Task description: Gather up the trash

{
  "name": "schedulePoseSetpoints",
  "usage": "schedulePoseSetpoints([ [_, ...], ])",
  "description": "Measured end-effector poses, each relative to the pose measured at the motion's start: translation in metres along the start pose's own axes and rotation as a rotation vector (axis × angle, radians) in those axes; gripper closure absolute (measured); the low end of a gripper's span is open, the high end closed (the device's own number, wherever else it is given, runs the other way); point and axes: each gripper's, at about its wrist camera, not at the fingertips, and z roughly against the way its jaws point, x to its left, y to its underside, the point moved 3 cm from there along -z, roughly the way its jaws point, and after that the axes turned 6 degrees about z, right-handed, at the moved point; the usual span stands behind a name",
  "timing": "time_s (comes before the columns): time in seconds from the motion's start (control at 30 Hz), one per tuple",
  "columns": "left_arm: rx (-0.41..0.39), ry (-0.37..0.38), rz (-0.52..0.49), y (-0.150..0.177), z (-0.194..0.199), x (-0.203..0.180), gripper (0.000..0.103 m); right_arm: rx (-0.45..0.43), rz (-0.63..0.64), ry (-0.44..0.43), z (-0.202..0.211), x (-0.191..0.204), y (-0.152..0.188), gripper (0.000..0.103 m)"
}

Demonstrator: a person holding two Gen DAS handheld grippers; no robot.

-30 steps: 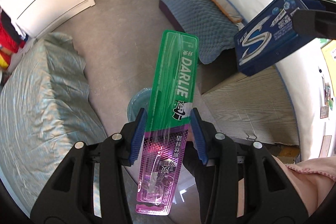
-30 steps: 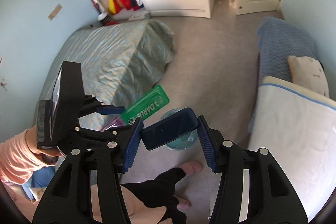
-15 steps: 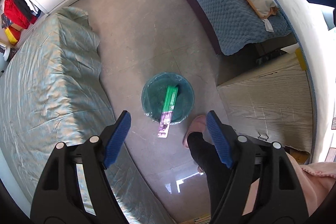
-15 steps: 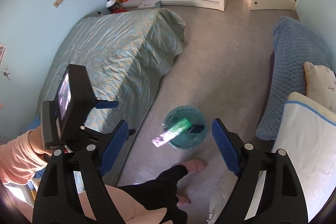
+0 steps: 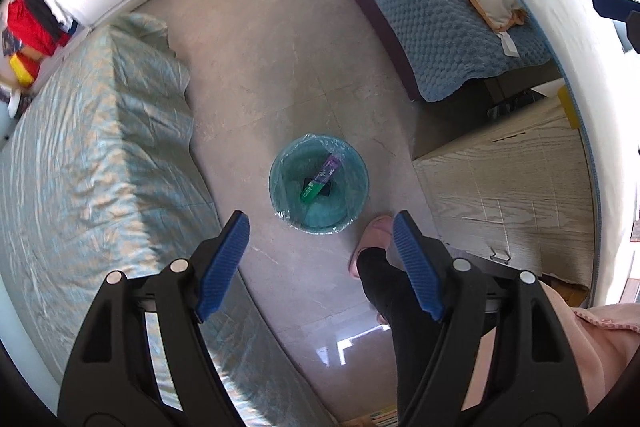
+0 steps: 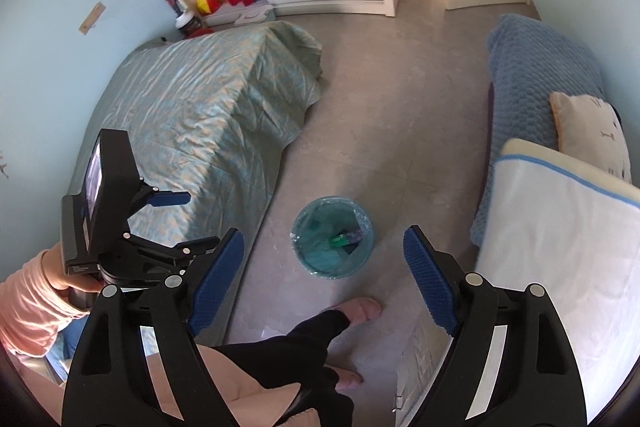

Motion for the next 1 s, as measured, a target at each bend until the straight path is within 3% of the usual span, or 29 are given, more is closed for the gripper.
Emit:
schedulePoseSetpoints([
  [0.2, -0.067, -0.017, -0.125, -0.017, 0.022, -0.037, 0.026, -0.055, -0.089, 0.048, 0.027, -0.021, 0.023, 0.019],
  [0.33, -0.12, -0.024, -0.259, -0.031, 0.038, -0.077, 0.018, -0.096, -0.184, 0.098, 0.05, -0.039, 0.05, 0.016],
  [0.5, -0.155, 0.018, -0.439, -0.043, 0.053, -0.133, 0.017, -0.149, -0.337, 0.175, 0.084, -0.064, 0.096, 0.015],
  [0.73, -0.18, 0.105, -0.727, -0.034, 0.065, -0.231, 0.011, -0.221, -0.586, 0.299, 0.133, -0.084, 0.19, 0.014],
  [1.0, -0.186, 0.167, -1.004, 0.005, 0.07, -0.327, 0.007, -0.26, -0.813, 0.444, 0.18, -0.093, 0.297, 0.014],
])
